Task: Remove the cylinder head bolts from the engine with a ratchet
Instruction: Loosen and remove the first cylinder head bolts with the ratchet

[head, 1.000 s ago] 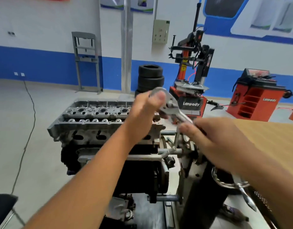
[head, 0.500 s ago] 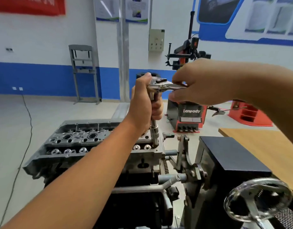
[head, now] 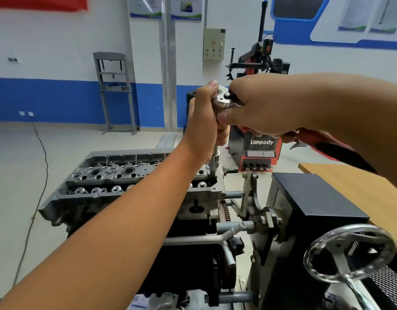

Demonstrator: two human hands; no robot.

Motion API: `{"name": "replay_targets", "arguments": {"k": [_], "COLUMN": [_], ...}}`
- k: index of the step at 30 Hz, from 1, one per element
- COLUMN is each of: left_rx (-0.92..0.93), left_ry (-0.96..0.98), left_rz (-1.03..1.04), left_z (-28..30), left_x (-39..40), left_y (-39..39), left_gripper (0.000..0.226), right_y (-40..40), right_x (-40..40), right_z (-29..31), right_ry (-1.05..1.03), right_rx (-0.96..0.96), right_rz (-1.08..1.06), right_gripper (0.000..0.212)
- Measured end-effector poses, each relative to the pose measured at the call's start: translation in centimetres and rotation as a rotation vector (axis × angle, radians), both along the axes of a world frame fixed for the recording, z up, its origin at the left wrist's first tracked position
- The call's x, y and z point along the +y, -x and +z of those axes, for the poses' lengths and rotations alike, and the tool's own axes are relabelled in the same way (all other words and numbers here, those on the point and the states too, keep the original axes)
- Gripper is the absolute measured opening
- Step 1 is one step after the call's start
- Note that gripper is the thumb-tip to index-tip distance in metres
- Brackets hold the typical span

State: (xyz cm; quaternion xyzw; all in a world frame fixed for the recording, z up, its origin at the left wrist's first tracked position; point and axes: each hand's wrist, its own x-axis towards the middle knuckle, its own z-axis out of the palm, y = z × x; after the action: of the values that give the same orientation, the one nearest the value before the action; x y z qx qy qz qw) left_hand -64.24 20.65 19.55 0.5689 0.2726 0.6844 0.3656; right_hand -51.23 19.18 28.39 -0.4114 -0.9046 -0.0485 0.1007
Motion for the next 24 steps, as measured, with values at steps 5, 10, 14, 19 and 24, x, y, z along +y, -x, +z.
{"name": "replay_targets", "arguments": {"k": [5,10,14,19,24], "left_rx": [0.003,-0.036,-0.083,-0.037,0.082], "left_ry": [0.028,0.035,0.045,0.008,0.027], "left_rz": [-0.009,-0.011,0.012,-0.029,-0.157], "left_z": [0.1,-0.3,-0.3,-0.6,-0.2], "left_x": [0.2,0.1,-0.3,-0.3,0.1], "left_y": [0.5,1.4,1.5,1.3,0.9], "left_gripper": [0.058,0.057,0.057,0.053,0.061], "right_y": [0.8,2.1,2.6,1.6,0.5], "right_x": [-0.6,-1.6,-2.1,-2.0,-1.5], "right_z": [-0.1,-1.0,-0.9,-2.2,-3.3], "right_ry": [-0.039,-0.191,-0.237,-0.26,-0.353], "right_rx": [0.001,-0.071,-0.069,-0.011,-0.012], "right_rz": [-0.084,-0.026,-0.004,0.065,0.048], "right_gripper": [0.043,0.045,0.042,0.039,0.049]}}
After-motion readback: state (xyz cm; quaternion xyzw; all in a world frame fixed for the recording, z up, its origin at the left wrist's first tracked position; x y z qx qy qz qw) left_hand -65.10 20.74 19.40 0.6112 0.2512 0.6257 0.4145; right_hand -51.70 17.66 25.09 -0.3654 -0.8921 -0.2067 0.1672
